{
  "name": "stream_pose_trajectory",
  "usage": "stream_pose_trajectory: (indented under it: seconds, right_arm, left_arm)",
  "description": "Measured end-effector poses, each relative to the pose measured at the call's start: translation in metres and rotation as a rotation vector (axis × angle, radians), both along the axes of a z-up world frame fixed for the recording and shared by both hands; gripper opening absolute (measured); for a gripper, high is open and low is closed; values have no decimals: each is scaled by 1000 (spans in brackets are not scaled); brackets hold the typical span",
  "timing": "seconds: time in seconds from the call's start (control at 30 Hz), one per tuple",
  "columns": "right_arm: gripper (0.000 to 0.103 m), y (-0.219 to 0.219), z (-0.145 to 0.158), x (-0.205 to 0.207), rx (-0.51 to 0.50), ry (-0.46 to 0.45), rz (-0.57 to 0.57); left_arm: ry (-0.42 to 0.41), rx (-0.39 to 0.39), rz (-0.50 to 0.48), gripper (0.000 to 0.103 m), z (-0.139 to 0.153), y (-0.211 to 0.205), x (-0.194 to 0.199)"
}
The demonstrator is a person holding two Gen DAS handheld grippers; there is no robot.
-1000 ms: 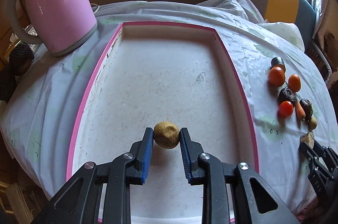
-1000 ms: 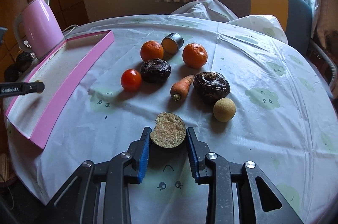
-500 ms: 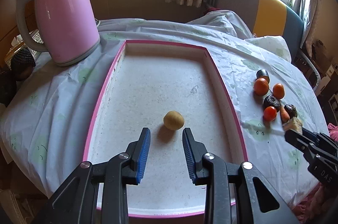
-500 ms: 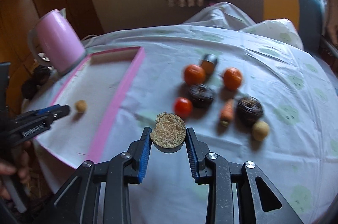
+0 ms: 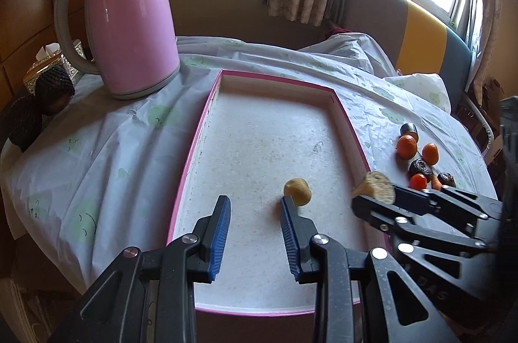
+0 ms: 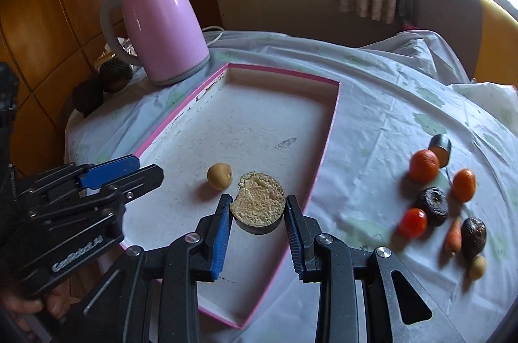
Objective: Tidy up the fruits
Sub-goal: 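Lower the cut slice into the tray beside the potato, open right gripper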
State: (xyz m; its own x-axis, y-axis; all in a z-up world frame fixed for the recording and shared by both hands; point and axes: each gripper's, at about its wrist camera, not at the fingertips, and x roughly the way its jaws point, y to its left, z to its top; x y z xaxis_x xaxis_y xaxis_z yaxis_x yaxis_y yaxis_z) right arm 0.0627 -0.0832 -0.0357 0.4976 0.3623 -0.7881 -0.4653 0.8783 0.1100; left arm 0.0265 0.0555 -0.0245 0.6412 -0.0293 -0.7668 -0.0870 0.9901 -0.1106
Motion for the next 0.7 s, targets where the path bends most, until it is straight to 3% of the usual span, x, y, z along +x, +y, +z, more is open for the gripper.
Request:
stream_pose_trajectory:
  seconds: [0.23, 0.4, 0.57, 0.7]
  right_arm:
    - [33, 17, -23, 12, -44, 32, 25]
    - [34, 16, -27, 11, -40, 30, 18]
    - [49, -9, -11, -2, 23, -13, -38]
    - [66, -40, 0, -15, 48, -72, -121]
  left_arm:
    - [31, -37, 37, 31, -6, 12, 2]
    - [19, -22, 34, 31, -5, 10, 1]
    - [20, -27, 12, 31, -5, 4, 2]
    - [33, -40, -1, 31, -5, -2, 3]
